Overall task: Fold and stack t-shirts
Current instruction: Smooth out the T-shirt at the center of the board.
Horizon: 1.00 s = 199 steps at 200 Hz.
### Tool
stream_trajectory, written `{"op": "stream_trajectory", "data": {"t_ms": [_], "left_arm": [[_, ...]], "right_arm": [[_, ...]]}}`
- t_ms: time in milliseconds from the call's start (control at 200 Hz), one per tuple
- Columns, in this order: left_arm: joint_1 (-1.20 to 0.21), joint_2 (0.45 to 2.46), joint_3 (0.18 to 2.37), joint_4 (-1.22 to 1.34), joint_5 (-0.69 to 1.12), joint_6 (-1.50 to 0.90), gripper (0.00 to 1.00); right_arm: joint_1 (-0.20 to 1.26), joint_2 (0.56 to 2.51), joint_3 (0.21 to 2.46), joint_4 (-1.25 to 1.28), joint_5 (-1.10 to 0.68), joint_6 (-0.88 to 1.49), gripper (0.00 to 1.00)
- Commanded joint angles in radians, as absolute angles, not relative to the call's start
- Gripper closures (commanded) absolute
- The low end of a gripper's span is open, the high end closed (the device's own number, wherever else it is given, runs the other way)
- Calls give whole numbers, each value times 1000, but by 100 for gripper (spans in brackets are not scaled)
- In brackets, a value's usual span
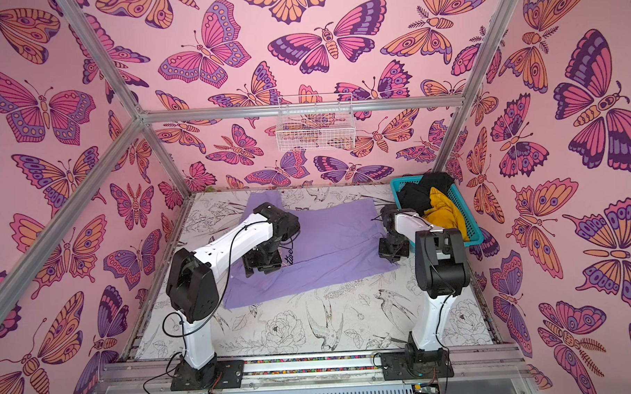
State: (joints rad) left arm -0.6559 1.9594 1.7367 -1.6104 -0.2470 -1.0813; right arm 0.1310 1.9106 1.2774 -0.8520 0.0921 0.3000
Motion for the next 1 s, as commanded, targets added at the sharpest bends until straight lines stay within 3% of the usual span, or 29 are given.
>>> {"op": "stream_trajectory", "data": {"t_ms": [0, 356, 626, 791, 992], "left_arm": [[-661, 1962, 1741, -1651, -265, -1089, 36], [-678, 1967, 1743, -1634, -264, -1087, 36], [-680, 1951, 1724, -1631, -267, -1086, 36], [-680, 1948, 1713, -1632, -265, -1093, 36], [-680, 1956, 1720, -1631, -256, -1096, 36]], "right_arm": [[122, 1827, 1244, -895, 103, 335, 100], [123, 1693, 1125, -917, 99, 359, 100], [123, 1727, 1086, -892, 128, 359, 100], [123, 1735, 1129, -891, 171, 346, 82], [123, 1780, 1244, -916, 186, 311, 80]]}}
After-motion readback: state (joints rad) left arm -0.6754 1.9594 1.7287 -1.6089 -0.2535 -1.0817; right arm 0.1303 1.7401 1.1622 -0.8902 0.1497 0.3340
